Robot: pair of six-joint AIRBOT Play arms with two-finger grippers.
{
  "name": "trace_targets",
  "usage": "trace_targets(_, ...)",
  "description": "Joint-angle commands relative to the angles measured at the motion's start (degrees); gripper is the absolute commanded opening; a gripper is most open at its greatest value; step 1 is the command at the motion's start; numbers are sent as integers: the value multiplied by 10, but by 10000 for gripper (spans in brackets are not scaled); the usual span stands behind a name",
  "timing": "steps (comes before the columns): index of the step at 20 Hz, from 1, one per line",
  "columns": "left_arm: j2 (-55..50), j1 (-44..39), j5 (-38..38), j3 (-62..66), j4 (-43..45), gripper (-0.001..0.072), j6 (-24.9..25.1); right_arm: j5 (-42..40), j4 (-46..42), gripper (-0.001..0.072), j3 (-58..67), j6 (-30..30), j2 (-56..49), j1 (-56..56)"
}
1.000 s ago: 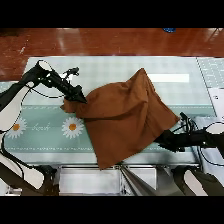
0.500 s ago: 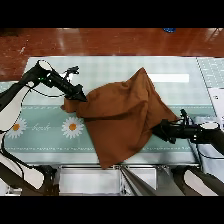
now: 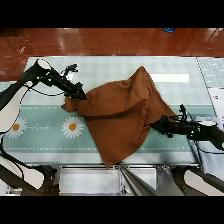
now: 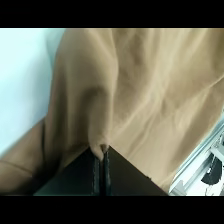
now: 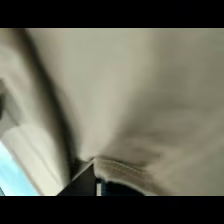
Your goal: Fold the shirts.
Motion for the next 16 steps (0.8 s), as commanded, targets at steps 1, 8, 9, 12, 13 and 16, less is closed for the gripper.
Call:
trace_targets(1, 43, 14, 28, -5, 5, 21, -1, 21, -45, 21, 56, 0, -3, 0)
trace_targets(8, 191, 42, 98, -169, 10, 21, -3, 47, -258, 21, 340, 152, -55, 0)
trace_targets(9, 213, 42, 103, -194, 10, 21, -3, 66, -260, 21, 385, 154, -82, 0)
trace_targets(12, 276, 43, 138, -274, 10, 21, -7, 98, -247, 21, 492, 162, -160, 0)
trace_targets(13, 297, 42, 154, -302, 10, 21, -17, 100, -238, 21, 521, 163, -183, 0)
trace_targets(16, 363, 41, 190, -385, -4, 21, -30, 103, -212, 21, 586, 163, -234, 0)
